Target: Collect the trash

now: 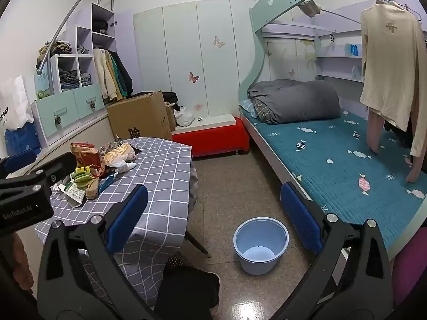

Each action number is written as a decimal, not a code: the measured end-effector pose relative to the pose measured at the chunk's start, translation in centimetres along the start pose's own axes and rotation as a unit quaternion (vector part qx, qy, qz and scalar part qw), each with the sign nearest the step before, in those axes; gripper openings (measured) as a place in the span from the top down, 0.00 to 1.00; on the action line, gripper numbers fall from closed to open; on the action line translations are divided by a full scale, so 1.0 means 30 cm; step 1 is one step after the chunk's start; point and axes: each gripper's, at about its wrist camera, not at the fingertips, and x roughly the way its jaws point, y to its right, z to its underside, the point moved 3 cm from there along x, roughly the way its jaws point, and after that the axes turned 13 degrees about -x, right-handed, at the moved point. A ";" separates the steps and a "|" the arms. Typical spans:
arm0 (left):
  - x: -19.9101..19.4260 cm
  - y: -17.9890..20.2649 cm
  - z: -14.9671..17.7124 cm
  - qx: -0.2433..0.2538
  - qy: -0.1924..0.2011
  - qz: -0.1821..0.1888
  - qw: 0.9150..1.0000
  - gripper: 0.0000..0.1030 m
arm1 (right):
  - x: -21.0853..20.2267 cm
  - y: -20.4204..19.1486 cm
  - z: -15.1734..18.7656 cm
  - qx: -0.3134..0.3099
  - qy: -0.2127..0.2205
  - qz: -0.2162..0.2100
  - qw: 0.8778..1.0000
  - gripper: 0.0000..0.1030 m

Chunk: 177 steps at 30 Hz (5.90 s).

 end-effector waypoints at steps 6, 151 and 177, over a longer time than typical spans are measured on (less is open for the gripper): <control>-0.003 -0.002 -0.002 -0.001 -0.001 0.002 1.000 0.04 | 0.009 0.000 0.001 -0.001 -0.009 0.000 1.000 0.06; 0.454 -0.759 0.123 -0.124 -0.136 0.008 0.983 0.12 | 0.646 -0.713 -0.087 -0.028 -0.126 -0.192 0.973 0.06; 0.541 -0.756 0.103 -0.121 -0.150 0.021 0.981 0.12 | 0.730 -0.798 -0.200 0.006 -0.082 -0.259 0.962 0.86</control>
